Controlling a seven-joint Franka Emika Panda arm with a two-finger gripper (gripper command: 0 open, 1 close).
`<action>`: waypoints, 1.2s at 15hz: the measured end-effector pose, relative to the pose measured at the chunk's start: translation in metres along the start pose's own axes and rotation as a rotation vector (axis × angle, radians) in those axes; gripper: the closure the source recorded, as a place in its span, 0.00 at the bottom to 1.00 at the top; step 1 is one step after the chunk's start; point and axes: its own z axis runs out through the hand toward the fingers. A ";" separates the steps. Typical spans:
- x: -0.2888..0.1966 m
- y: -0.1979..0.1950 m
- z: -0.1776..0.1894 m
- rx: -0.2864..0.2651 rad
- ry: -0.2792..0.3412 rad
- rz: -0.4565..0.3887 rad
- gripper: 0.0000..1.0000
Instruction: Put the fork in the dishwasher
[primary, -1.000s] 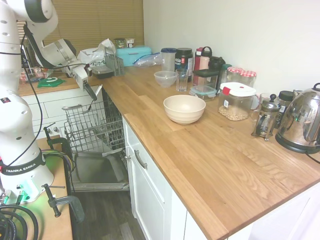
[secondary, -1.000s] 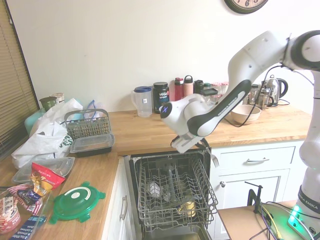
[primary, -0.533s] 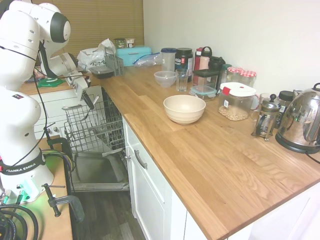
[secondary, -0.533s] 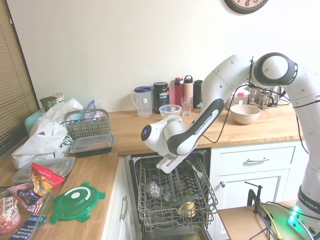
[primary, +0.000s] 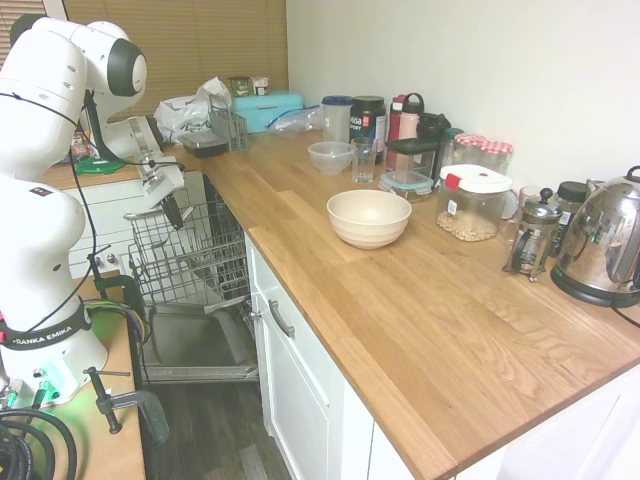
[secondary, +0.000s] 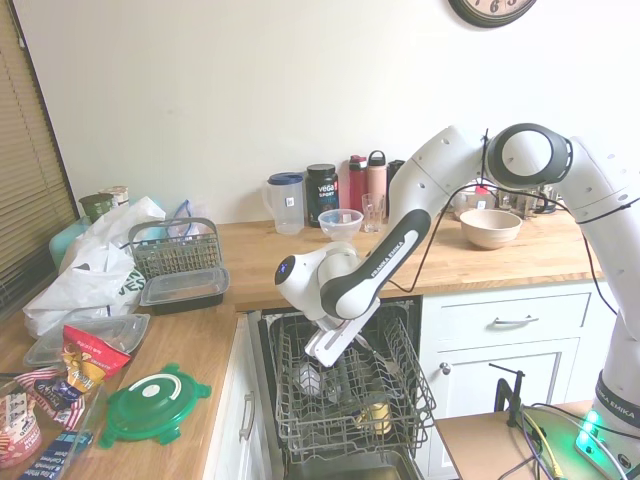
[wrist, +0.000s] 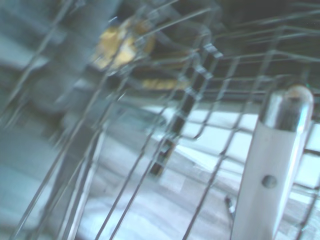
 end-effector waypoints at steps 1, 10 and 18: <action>-0.001 0.001 -0.004 0.003 -0.030 -0.057 1.00; 0.017 0.013 -0.003 -0.028 -0.078 -0.246 0.00; 0.016 0.013 0.000 -0.044 -0.066 -0.271 0.00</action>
